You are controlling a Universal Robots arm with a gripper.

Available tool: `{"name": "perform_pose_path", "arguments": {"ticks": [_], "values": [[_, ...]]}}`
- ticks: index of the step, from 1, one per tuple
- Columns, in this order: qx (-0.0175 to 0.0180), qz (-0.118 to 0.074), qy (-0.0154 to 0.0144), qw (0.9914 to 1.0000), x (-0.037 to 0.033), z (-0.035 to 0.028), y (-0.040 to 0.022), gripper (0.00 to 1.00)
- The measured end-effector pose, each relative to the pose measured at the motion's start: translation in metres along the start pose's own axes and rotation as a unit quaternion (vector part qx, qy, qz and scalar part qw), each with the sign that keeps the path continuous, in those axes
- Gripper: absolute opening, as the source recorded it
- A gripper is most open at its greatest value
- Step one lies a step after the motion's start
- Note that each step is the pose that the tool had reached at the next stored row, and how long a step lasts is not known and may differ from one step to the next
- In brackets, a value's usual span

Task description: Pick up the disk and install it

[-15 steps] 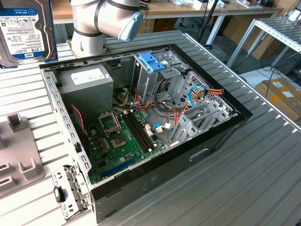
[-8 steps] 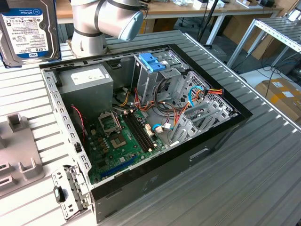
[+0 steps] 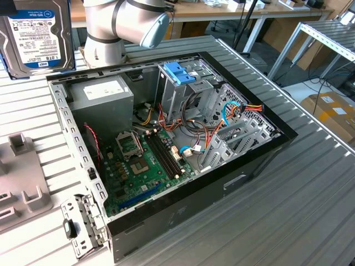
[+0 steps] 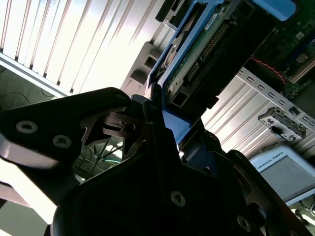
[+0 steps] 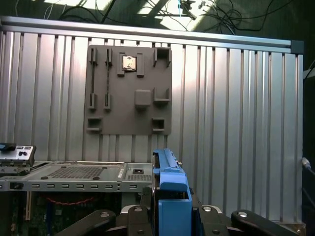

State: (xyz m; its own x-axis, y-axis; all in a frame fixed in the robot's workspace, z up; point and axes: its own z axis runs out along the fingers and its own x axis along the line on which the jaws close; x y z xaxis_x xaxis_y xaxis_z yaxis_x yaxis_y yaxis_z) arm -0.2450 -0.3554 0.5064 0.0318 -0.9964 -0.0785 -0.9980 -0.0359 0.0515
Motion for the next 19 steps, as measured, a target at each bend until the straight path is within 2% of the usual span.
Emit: {"name": "perform_pose_path", "arguments": {"ticks": [19], "values": [[-0.0001,0.0,0.0,1.0,0.0005,0.0,-0.0146,0.37]]}}
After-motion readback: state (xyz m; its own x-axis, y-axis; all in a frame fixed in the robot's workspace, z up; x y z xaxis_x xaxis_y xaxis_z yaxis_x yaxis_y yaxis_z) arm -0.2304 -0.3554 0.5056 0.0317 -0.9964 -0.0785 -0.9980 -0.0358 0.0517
